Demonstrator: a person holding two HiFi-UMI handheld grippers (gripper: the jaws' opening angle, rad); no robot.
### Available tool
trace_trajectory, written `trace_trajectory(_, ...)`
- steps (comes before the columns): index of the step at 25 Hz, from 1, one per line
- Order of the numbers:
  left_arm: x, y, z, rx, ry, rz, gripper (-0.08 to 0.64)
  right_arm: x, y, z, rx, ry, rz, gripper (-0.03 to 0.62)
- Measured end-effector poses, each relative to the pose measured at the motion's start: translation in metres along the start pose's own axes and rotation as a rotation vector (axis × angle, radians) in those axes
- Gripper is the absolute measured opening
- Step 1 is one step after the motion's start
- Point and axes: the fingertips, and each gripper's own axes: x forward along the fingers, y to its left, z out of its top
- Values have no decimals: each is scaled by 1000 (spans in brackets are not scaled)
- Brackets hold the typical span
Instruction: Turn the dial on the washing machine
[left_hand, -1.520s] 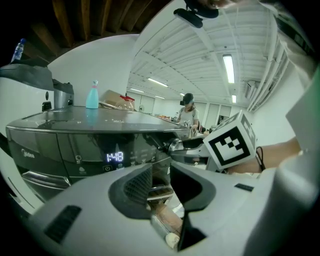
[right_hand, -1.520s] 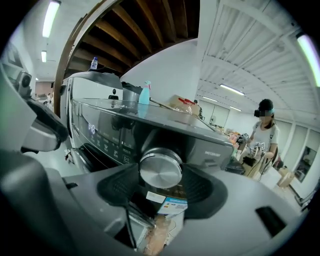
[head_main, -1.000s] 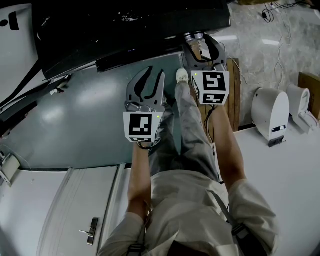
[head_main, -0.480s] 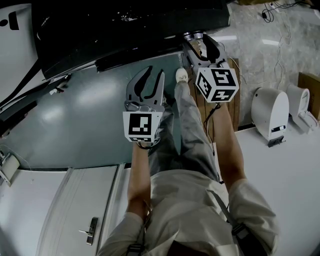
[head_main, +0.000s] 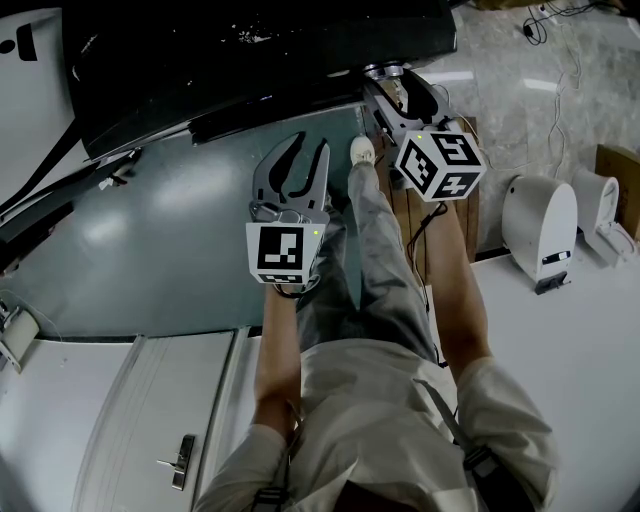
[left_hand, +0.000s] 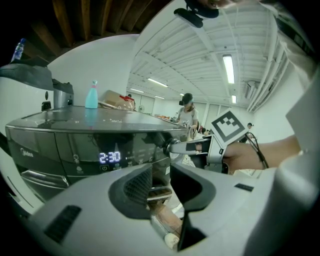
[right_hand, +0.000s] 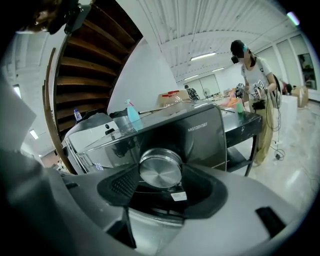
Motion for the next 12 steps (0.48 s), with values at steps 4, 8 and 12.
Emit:
trace_trajectory(4,1,-1,-1,-2,0,0,120,0,-1,0,47,-4,19,270)
trace_trajectory(8,1,-1,-1,-4,0,0,120,0,-1,-1,101,-12,43,270)
trace_trajectory(12,1,-2,-1,-3,1,-1,120,0,-2,0,150,-21,65,270)
